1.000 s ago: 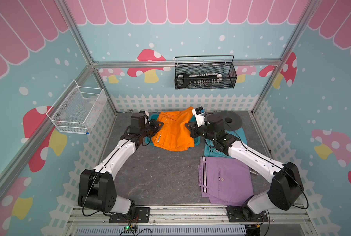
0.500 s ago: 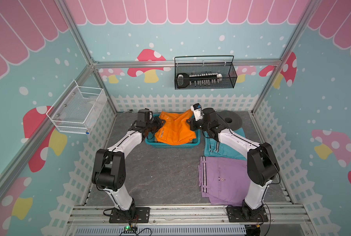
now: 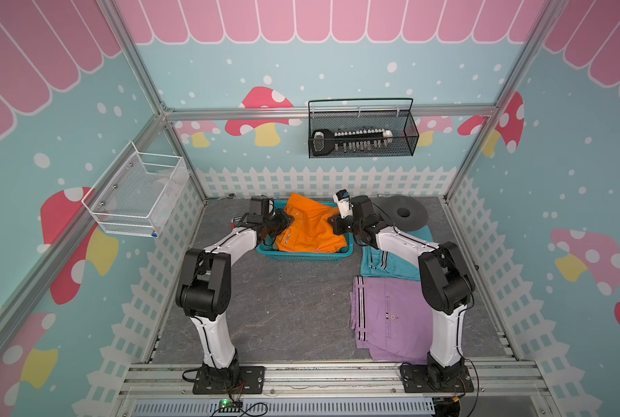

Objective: Put the folded long pants in the basket
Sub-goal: Place the long pant in the basket.

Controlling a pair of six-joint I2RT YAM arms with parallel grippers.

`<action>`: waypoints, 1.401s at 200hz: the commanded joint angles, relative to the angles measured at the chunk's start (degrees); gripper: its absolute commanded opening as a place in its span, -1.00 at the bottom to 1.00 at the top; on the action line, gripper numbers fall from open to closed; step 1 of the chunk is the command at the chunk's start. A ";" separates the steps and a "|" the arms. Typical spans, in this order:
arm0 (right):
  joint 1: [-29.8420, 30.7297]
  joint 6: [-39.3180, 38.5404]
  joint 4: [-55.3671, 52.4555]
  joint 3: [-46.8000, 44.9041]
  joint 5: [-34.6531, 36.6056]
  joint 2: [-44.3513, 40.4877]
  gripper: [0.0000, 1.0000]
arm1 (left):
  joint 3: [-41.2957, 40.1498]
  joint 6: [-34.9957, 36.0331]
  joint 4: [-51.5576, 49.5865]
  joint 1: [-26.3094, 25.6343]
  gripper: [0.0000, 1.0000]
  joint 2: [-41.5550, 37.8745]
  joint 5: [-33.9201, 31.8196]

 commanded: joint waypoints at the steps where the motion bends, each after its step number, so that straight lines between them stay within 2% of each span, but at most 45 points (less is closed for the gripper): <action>1: 0.11 -0.84 1.60 2.53 0.22 -2.62 -1.00 | -0.20 1.07 4.54 0.07 -1.00 -5.16 -1.68; 35: 0.17 -1.18 2.91 -0.09 2.77 -1.42 -1.00 | -2.51 1.97 6.49 0.24 -1.00 -5.50 -4.79; 73: -0.39 -1.45 3.27 0.27 5.07 4.88 -1.00 | -1.61 3.25 8.45 1.13 -1.00 1.10 -4.05; 107: -0.53 -1.54 3.97 -1.98 5.29 4.89 -1.00 | -5.28 2.01 10.14 1.08 -1.00 0.42 -4.89; 112: -0.53 -1.42 3.97 -2.28 5.20 4.54 -1.00 | -5.75 1.88 10.01 1.13 -0.84 0.09 -5.17; 120: -0.53 -1.45 4.05 -2.90 5.19 3.72 -0.95 | -6.88 1.37 10.02 1.13 -0.31 -0.65 -5.51; 123: -0.54 -1.45 4.09 -3.19 5.19 3.41 -0.90 | -7.25 1.24 10.13 1.13 -0.22 -0.97 -5.60; 157: -0.38 -1.45 4.42 -5.66 5.55 -2.71 -0.50 | -9.26 0.87 10.10 0.96 -0.02 -5.46 -4.29; 166: -0.14 -1.50 4.27 -6.02 5.58 -4.65 -0.40 | -9.62 0.39 9.97 0.95 0.19 -7.41 -4.15; 174: 0.14 -1.69 4.02 -6.04 5.87 -5.81 -0.33 | -9.75 0.08 9.65 0.74 0.21 -9.13 -4.53; 195: 0.96 -2.49 3.18 -5.45 7.03 -10.27 -0.16 | -8.49 0.13 6.59 -0.56 0.81 -14.34 -9.18; 201: 1.15 -2.57 3.01 -4.98 6.96 -10.83 -0.12 | -7.85 0.52 5.59 -1.09 0.89 -15.58 -10.80; 220: 1.50 -2.64 2.39 -2.81 4.63 -10.74 -0.10 | -5.45 2.11 4.89 -2.38 0.87 -17.93 -12.33; 239: 2.01 -1.99 1.34 0.93 1.46 -7.55 -0.12 | -0.57 4.18 4.83 -3.38 0.65 -15.87 -9.24; 251: 2.36 -1.64 -0.07 4.26 0.67 -3.60 -0.14 | 3.97 5.23 4.77 -3.79 0.53 -11.93 -6.90; 280: 2.78 -0.37 -1.51 9.68 -0.11 5.05 -0.19 | 17.91 8.34 2.90 -3.88 0.49 2.93 -1.84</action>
